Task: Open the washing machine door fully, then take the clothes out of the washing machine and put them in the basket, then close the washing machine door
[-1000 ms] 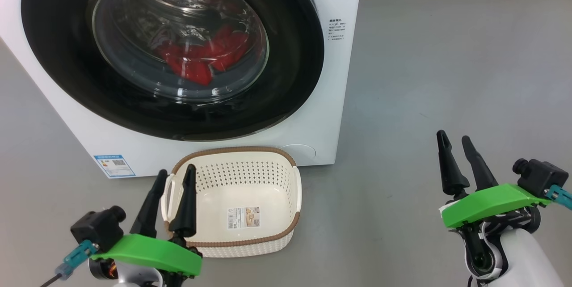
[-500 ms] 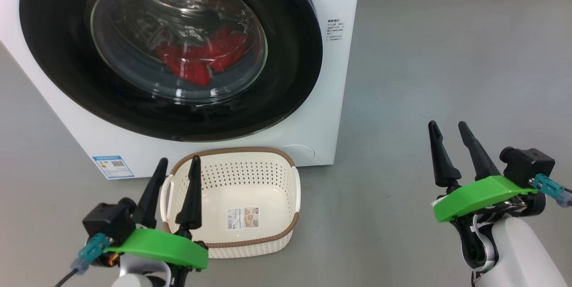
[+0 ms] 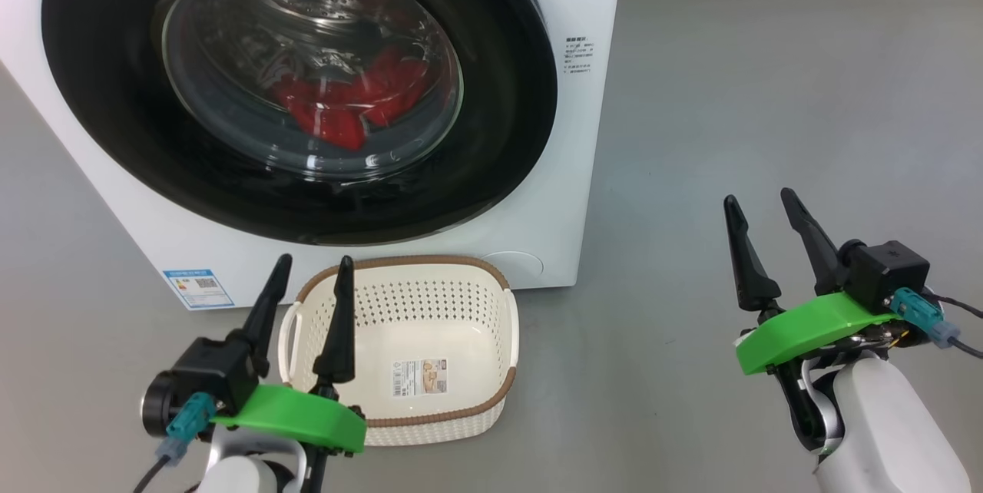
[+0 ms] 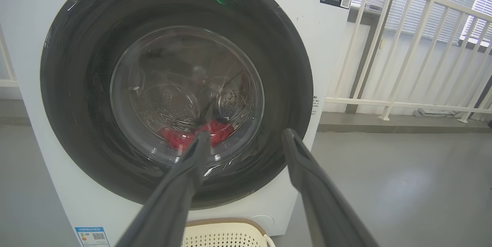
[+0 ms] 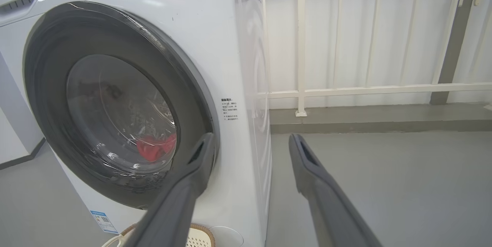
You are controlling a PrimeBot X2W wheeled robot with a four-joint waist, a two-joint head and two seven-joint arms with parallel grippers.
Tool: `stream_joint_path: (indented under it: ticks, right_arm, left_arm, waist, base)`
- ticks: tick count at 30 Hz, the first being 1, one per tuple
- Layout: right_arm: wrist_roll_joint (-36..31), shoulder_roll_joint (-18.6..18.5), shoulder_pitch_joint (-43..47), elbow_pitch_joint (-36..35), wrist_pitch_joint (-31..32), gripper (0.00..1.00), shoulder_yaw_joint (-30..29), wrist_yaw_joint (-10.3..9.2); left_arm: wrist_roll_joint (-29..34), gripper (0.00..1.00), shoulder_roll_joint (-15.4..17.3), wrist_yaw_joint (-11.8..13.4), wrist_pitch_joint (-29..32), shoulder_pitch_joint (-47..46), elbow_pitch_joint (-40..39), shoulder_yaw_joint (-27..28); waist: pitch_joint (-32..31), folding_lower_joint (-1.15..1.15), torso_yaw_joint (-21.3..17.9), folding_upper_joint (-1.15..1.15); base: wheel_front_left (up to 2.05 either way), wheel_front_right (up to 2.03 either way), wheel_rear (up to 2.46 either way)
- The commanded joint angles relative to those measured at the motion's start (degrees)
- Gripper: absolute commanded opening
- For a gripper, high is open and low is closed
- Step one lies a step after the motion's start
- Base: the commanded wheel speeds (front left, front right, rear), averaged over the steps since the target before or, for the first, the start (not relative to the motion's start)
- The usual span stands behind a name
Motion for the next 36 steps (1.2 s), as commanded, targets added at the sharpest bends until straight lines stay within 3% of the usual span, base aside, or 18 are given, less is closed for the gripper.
stream_joint_path:
  ticks: [1, 9, 36]
  right_arm:
    - [-1.73, -0.30, -2.66, -1.15, -0.85, 1.00, 1.37, 0.39]
    - [-6.83, -0.42, -3.77, -0.27, -2.12, 1.00, 1.44, 0.42]
    - [-6.47, -0.42, -2.89, -0.42, -2.12, 1.00, 1.15, 0.42]
  left_arm:
    - [1.65, 1.00, 1.13, 0.56, -0.92, -3.09, -1.31, 1.36]
    - [5.85, 1.00, 1.23, 1.12, -2.20, -4.32, -0.86, 1.36]
    - [3.42, 1.00, 1.22, 2.33, -2.20, -4.95, 3.38, 1.07]
  waist:
    - [-0.02, 0.00, 0.03, 0.00]
    - [0.05, 0.00, 0.01, 0.00]
    - [-0.01, 0.00, 0.17, 0.00]
  base:
    - [0.00, 0.00, 0.00]
    - [0.00, 0.00, 0.00]
    - [0.00, 0.00, 0.00]
